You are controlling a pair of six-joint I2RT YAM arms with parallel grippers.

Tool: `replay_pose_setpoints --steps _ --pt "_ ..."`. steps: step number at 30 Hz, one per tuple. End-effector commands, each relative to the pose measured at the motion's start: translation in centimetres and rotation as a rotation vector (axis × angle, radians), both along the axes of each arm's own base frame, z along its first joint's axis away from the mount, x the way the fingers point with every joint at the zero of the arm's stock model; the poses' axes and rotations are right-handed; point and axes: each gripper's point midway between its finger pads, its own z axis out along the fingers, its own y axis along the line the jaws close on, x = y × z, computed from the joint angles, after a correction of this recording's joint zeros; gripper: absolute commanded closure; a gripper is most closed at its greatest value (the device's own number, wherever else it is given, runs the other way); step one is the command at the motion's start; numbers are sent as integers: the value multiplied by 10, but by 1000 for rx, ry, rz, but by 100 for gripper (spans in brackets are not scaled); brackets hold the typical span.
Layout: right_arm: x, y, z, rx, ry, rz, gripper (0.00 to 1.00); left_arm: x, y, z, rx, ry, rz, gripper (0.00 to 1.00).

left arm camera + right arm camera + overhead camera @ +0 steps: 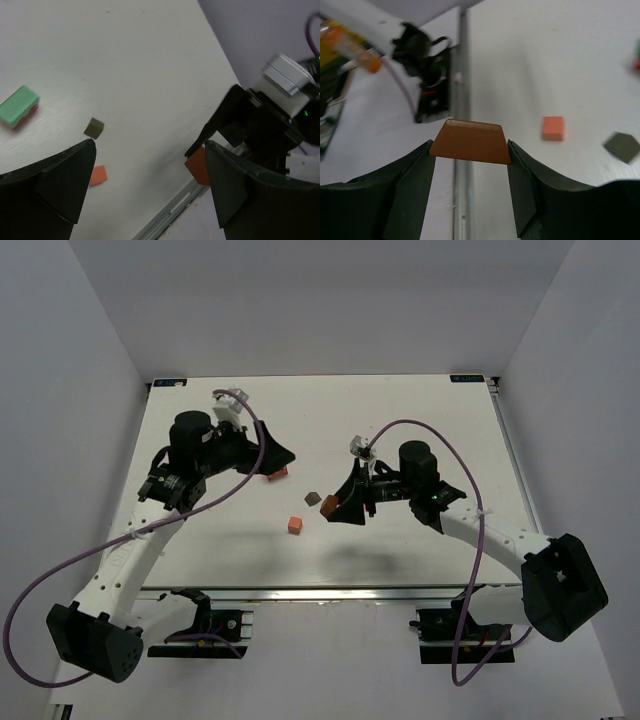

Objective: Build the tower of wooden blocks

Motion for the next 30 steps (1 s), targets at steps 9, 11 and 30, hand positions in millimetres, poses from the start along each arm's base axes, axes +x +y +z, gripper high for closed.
replay_pose_setpoints --steps 9,11,30 --pt "-73 -36 93 165 5 567 70 -73 -73 49 101 -795 -746 2" --pt "-77 -38 101 172 -20 574 70 -76 -73 47 132 -843 -790 3" --pt "-61 -30 108 146 62 528 74 -98 -86 16 354 -1013 -1149 5"
